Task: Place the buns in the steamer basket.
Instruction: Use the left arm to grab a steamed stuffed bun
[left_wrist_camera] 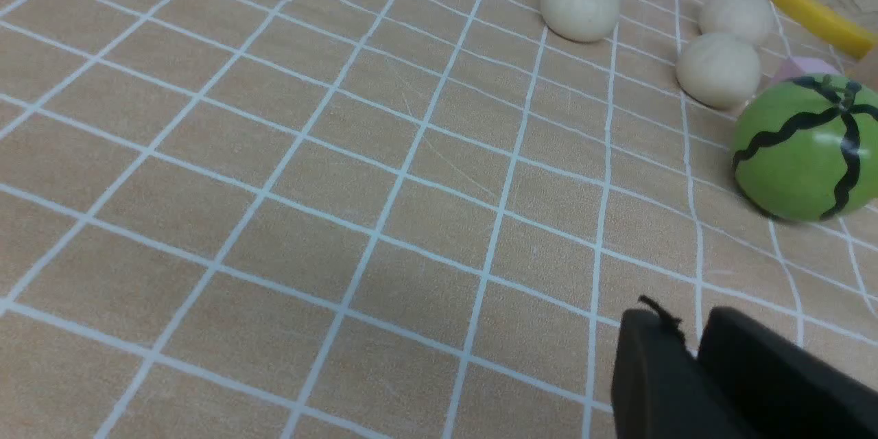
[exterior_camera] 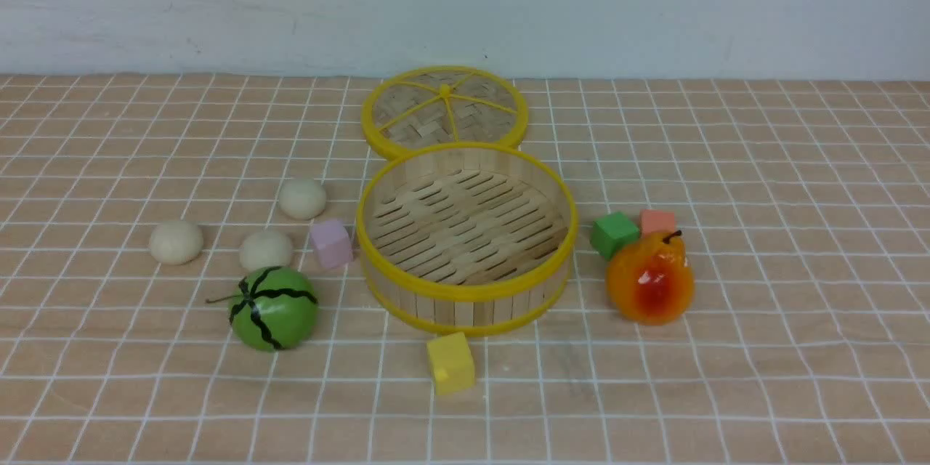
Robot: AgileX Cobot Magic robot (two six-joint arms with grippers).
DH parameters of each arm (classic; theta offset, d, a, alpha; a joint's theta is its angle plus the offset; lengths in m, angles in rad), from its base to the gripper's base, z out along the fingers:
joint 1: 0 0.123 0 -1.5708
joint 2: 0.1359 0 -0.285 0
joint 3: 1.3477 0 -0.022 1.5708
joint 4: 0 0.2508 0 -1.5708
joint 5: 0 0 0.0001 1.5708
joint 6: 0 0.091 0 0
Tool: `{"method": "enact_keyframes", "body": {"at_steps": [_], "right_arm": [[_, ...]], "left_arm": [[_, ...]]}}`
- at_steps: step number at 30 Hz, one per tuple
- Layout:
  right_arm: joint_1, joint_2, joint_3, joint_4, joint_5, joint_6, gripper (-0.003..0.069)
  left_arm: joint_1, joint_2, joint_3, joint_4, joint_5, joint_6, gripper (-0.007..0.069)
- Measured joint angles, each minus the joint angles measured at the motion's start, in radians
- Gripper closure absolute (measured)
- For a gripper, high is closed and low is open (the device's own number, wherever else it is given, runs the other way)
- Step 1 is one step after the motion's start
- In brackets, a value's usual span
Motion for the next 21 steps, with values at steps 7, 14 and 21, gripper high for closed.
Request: {"method": "enact_keyframes", "body": {"at_steps": [7, 14, 21], "right_arm": [[0.000, 0.000, 0.000, 0.000, 0.000, 0.000, 0.0418], [0.000, 0.000, 0.000, 0.000, 0.000, 0.000, 0.0418], [0.000, 0.000, 0.000, 0.000, 0.000, 0.000, 0.0418]], "left_arm": [[0.000, 0.000, 0.000, 0.000, 0.000, 0.000, 0.0517], [0.000, 0.000, 0.000, 0.000, 0.000, 0.000, 0.0511], [0.000, 0.000, 0.000, 0.023, 0.000, 0.000, 0.0502]]}}
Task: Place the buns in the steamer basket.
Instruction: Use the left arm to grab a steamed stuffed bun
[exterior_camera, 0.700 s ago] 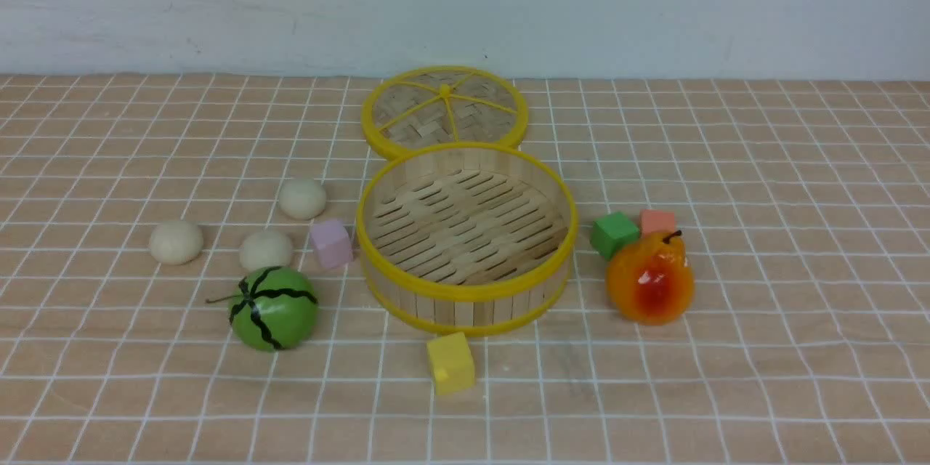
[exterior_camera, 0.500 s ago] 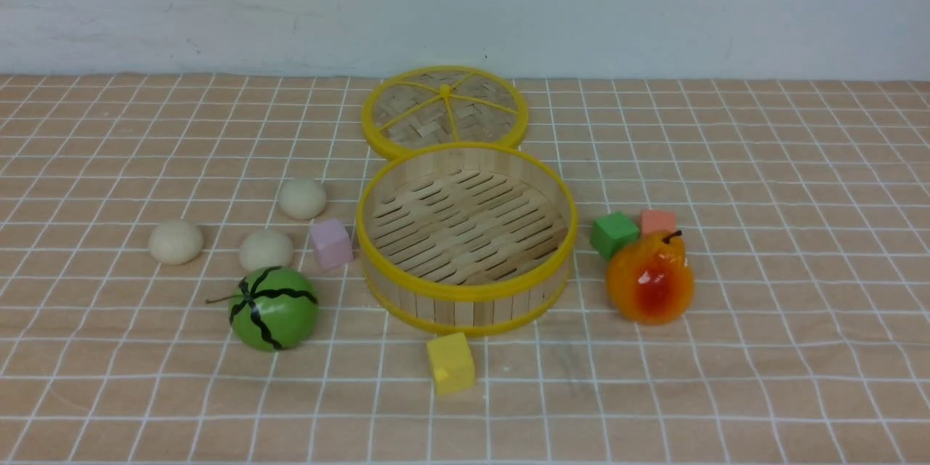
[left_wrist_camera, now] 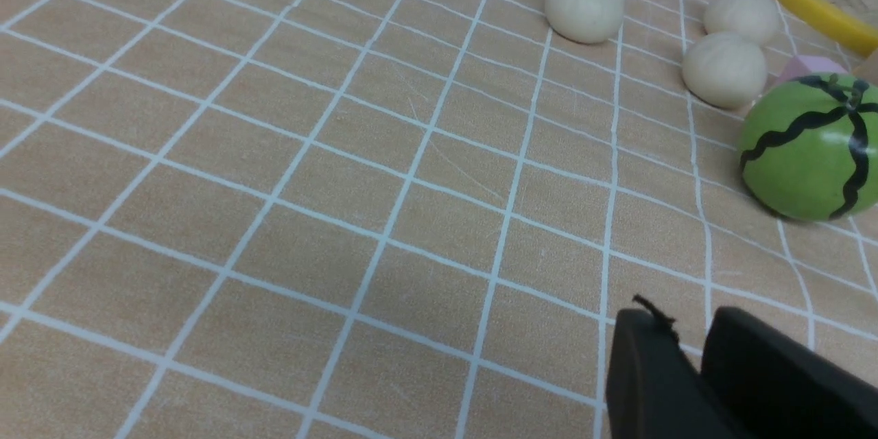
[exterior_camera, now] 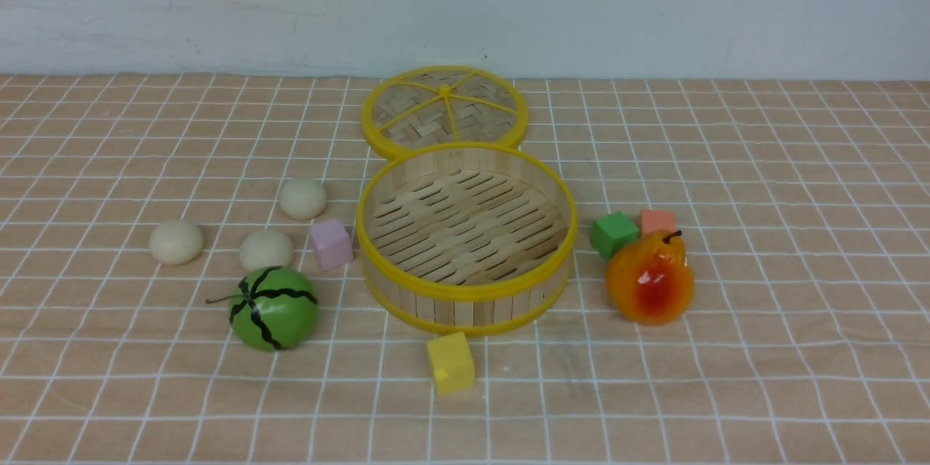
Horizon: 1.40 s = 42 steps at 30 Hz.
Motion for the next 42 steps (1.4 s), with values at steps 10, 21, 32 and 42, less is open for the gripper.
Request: {"method": "enact_keyframes", "body": {"at_steps": [10, 21, 32, 42], "right_arm": [[0.000, 0.000, 0.000, 0.000, 0.000, 0.000, 0.0418], [0.000, 0.000, 0.000, 0.000, 0.000, 0.000, 0.0418], [0.000, 0.000, 0.000, 0.000, 0.000, 0.000, 0.0418], [0.000, 0.000, 0.000, 0.000, 0.000, 0.000, 0.0418]], "left_arm": [[0.000, 0.000, 0.000, 0.008, -0.172, 0.000, 0.0496], [0.000, 0.000, 0.000, -0.091, -0.555, -0.086, 0.0484], [0.000, 0.016, -0.232, -0.098, -0.542, -0.105, 0.0480], [0.000, 0.416, -0.714, -0.099, -0.008, -0.105, 0.0470]]}}
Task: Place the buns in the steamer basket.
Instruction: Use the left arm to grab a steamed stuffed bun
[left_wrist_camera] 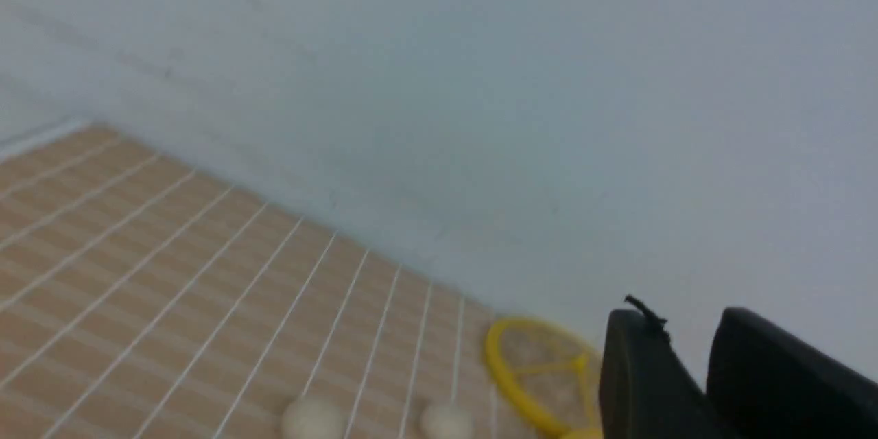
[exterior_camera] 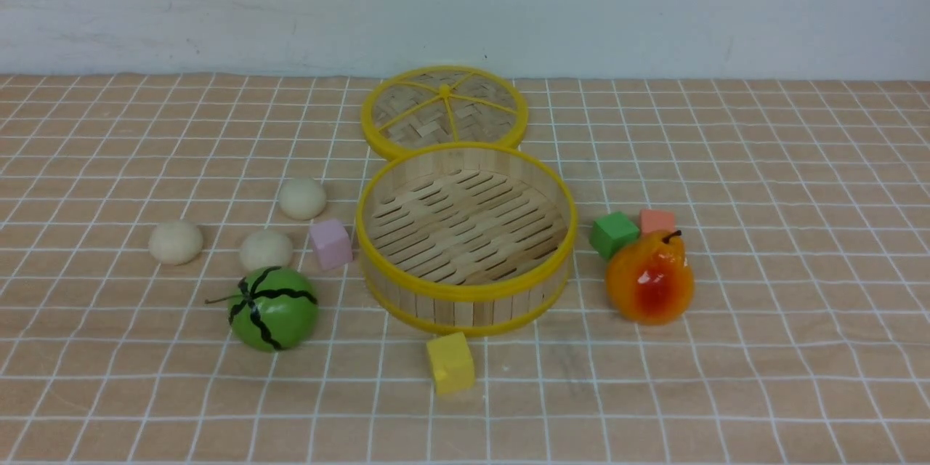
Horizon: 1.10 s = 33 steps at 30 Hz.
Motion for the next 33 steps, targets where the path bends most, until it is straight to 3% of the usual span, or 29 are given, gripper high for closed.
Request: {"method": "enact_keyframes", "body": {"at_steps": [5, 19, 22, 29, 33], "right_arm": [[0.000, 0.000, 0.000, 0.000, 0.000, 0.000, 0.0418], [0.000, 0.000, 0.000, 0.000, 0.000, 0.000, 0.0418], [0.000, 0.000, 0.000, 0.000, 0.000, 0.000, 0.0418], [0.000, 0.000, 0.000, 0.000, 0.000, 0.000, 0.0418], [0.000, 0.000, 0.000, 0.000, 0.000, 0.000, 0.0418]], "left_arm": [[0.000, 0.176, -0.026, -0.002, 0.109, 0.000, 0.0465], [0.000, 0.614, -0.107, -0.067, 0.146, 0.024, 0.0459], [0.000, 0.696, -0.199, -0.107, 0.220, 0.107, 0.0452], [-0.003, 0.877, -0.375, -0.378, 0.341, 0.402, 0.0440], [-0.070, 0.987, -0.445, -0.496, 0.346, 0.553, 0.0423]]}}
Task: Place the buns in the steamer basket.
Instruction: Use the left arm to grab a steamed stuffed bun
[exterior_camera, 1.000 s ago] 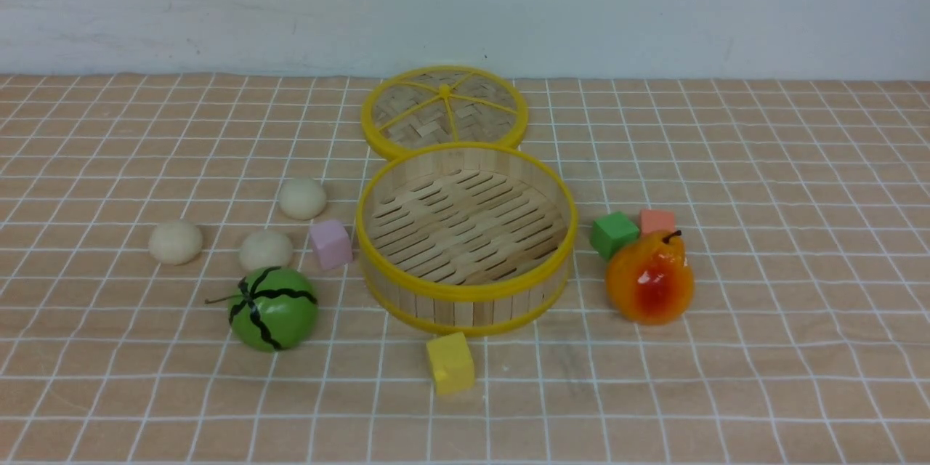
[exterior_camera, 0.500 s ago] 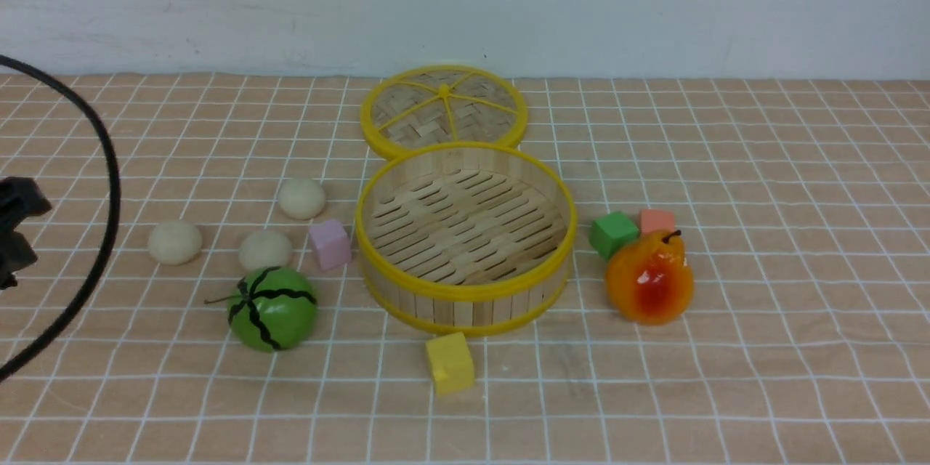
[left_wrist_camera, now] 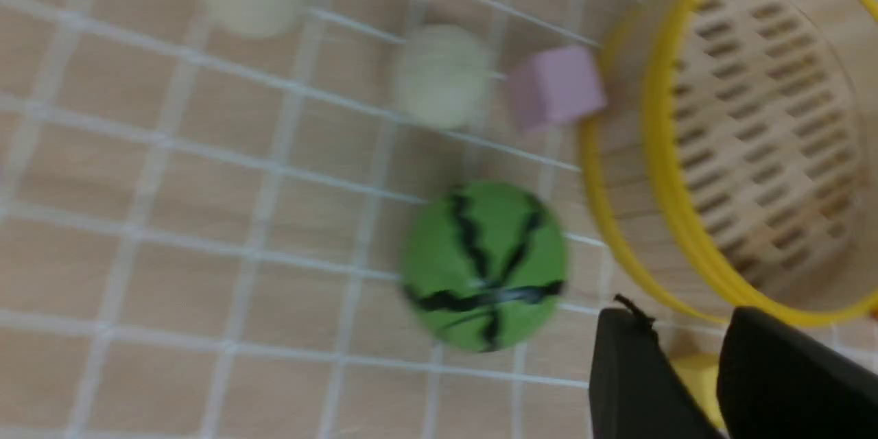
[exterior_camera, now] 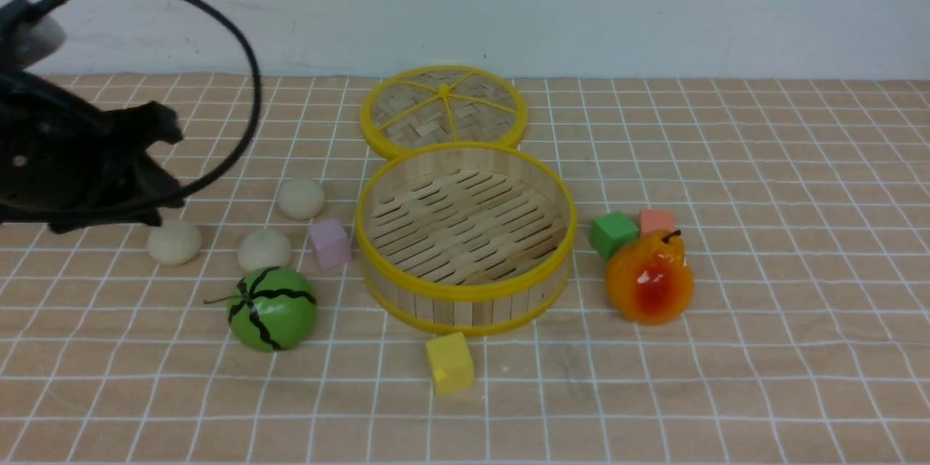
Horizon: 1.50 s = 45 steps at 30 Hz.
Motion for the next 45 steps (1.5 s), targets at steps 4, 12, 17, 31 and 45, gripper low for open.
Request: {"method": "enact_keyframes", "body": {"at_steps": [4, 12, 17, 31, 45], "right_arm": [[0.000, 0.000, 0.000, 0.000, 0.000, 0.000, 0.0418], [0.000, 0.000, 0.000, 0.000, 0.000, 0.000, 0.0418], [0.000, 0.000, 0.000, 0.000, 0.000, 0.000, 0.0418], [0.000, 0.000, 0.000, 0.000, 0.000, 0.000, 0.0418], [0.000, 0.000, 0.000, 0.000, 0.000, 0.000, 0.0418]], "left_arm": [[-0.078, 0.107, -0.097, 0.016, 0.010, 0.030, 0.0393], [-0.123, 0.366, -0.343, 0.295, 0.074, -0.110, 0.0375], [-0.106, 0.455, -0.412, 0.575, 0.134, -0.304, 0.0380], [0.035, 0.572, -0.417, 0.606, 0.060, -0.363, 0.0388], [0.035, 0.680, -0.427, 0.602, -0.054, -0.347, 0.0387]]}}
